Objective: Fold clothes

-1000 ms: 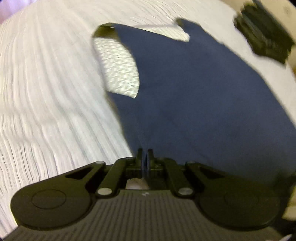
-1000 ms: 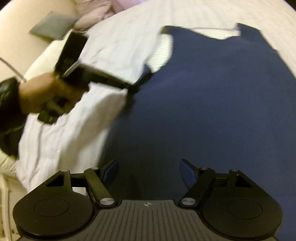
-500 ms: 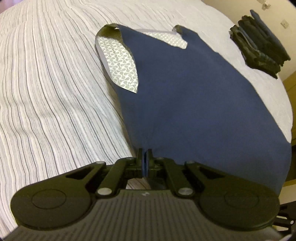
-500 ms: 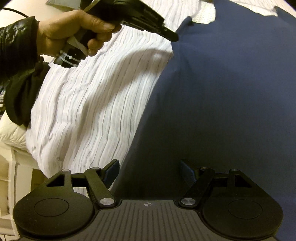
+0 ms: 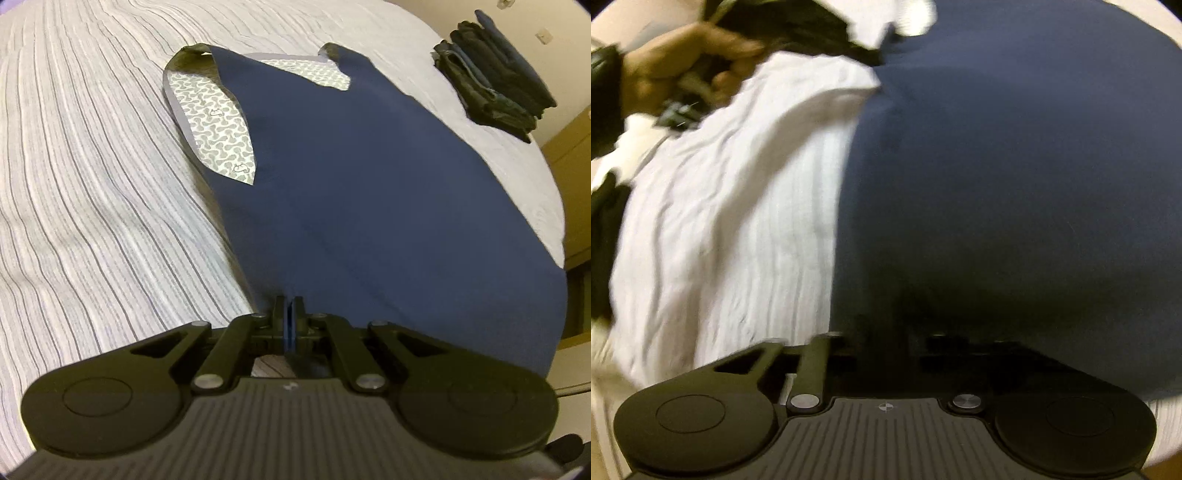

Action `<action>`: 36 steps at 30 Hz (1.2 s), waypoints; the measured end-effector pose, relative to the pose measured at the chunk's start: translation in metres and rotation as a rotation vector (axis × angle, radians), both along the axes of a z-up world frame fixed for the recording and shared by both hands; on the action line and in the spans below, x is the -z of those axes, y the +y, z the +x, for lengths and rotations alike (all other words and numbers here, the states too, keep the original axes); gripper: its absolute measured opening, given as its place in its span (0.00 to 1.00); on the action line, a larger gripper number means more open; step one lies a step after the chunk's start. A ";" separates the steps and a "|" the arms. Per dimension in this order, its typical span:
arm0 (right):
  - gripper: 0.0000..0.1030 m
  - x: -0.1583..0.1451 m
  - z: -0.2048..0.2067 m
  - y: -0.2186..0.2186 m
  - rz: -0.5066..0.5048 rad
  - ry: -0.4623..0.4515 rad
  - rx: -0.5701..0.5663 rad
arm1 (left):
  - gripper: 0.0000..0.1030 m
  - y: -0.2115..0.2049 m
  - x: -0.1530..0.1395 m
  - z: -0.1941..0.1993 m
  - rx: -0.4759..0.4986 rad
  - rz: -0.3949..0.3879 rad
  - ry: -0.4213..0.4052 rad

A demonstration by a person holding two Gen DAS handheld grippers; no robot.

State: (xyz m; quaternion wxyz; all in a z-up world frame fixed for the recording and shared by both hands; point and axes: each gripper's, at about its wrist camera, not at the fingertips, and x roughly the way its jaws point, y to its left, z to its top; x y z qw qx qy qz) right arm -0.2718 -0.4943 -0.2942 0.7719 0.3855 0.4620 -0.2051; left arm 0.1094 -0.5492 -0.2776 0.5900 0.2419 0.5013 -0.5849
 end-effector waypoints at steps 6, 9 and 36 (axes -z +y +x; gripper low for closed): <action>0.03 -0.037 0.008 0.017 -0.064 0.009 0.090 | 0.00 0.021 -0.022 0.015 0.037 -0.093 0.047; 0.03 -0.082 0.029 0.033 -0.132 -0.032 -0.023 | 0.00 0.047 -0.038 0.033 0.007 -0.141 0.044; 0.02 -0.049 0.057 0.044 -0.050 -0.014 -0.053 | 0.25 0.064 -0.008 0.000 0.048 -0.010 0.058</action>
